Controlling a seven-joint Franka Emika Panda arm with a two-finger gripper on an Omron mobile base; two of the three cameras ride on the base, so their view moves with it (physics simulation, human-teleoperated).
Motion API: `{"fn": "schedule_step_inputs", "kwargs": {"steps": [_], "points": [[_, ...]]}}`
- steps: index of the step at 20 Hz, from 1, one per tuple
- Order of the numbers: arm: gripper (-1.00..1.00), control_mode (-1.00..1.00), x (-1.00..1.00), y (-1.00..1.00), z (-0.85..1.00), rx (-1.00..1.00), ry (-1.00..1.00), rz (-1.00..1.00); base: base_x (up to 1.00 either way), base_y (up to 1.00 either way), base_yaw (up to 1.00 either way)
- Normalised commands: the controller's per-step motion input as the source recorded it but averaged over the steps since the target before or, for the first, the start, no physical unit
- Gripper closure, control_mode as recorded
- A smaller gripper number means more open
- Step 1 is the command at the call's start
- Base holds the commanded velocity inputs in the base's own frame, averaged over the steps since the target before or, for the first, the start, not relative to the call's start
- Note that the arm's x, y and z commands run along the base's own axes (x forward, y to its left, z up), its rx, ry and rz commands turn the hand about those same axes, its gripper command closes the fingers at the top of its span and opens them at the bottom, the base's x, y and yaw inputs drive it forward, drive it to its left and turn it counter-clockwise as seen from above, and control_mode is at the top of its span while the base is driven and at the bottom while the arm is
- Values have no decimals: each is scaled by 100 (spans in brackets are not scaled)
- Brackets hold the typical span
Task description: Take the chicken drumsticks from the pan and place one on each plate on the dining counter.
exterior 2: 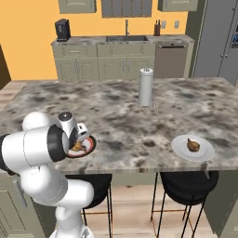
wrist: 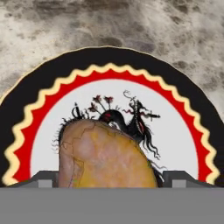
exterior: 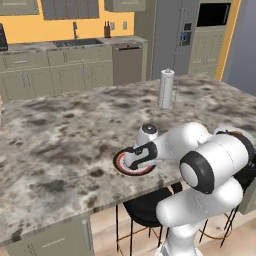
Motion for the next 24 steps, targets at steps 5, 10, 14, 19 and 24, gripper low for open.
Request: {"fn": "schedule_step_inputs", "kwargs": {"steps": [5, 10, 14, 19, 24], "points": [[-100, -100, 0, 9, 27, 0, 0, 0, 0, 0, 0], [-100, -100, -6, 3, 37, 0, 0, 0, 0, 0, 0], [-100, -100, -48, -6, 42, 1, 0, -4, 0, 0, 0], [-100, -100, -81, -22, 31, 2, -2, -9, 0, 0, 0], [-100, -100, -92, -32, 22, 3, -5, -7, 0, 0, 0]]}}
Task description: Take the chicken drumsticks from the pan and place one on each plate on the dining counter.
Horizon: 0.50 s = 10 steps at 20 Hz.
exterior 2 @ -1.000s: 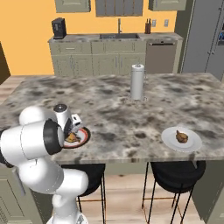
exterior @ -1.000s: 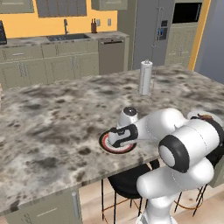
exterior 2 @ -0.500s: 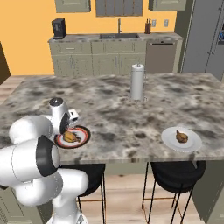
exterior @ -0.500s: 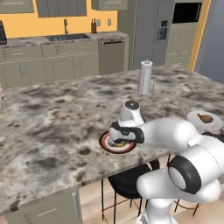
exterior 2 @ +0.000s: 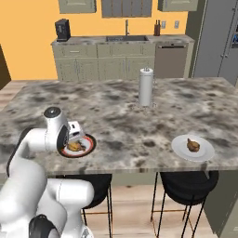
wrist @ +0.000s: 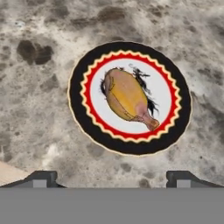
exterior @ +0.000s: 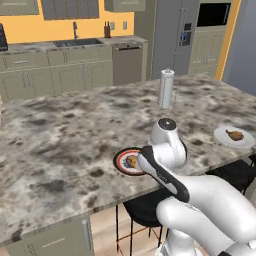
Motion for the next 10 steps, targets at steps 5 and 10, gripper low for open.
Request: {"fn": "schedule_step_inputs", "kwargs": {"steps": [5, 10], "points": [[-100, -100, -94, -38, 26, 8, -1, -10, 0, 0, 0], [-100, -100, -83, -35, 32, 9, 0, -9, 0, 0, 0]]}}
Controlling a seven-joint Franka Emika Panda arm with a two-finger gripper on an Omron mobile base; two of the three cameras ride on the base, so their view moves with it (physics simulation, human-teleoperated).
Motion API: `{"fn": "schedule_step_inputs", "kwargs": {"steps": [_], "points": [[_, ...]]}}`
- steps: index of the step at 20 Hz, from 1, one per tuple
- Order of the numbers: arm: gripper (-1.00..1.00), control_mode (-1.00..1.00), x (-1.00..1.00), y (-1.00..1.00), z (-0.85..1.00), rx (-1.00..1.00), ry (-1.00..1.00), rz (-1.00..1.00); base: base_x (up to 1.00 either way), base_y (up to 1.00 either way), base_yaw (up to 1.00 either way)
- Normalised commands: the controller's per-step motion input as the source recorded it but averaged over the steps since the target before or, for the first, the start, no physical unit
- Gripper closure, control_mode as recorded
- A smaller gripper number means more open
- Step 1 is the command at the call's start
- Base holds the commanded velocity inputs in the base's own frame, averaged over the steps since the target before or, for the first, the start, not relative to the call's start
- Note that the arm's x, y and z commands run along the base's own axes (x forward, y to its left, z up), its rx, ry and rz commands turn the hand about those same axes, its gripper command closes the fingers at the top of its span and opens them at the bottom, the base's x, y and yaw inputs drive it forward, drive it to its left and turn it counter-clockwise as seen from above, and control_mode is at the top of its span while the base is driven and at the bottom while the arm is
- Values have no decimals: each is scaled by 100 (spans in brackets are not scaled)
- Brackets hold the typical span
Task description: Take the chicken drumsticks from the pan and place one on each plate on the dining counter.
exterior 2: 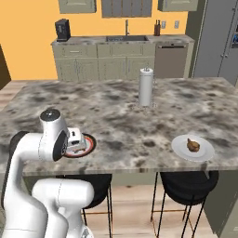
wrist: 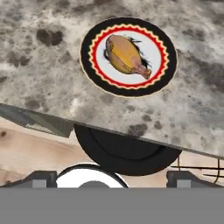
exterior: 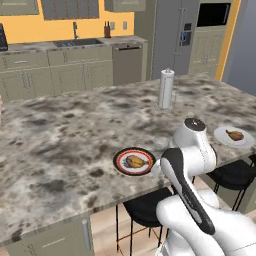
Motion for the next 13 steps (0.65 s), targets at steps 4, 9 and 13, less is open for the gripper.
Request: {"fn": "schedule_step_inputs", "kwargs": {"steps": [4, 9, 13], "points": [[-100, -100, -92, -49, 22, 10, -3, -11, 0, 0, 0], [-100, -100, -84, -39, 4, 4, -18, -16, 0, 0, 0], [-100, -100, -82, -33, 0, 2, -30, -15, 0, 0, 0]]}}
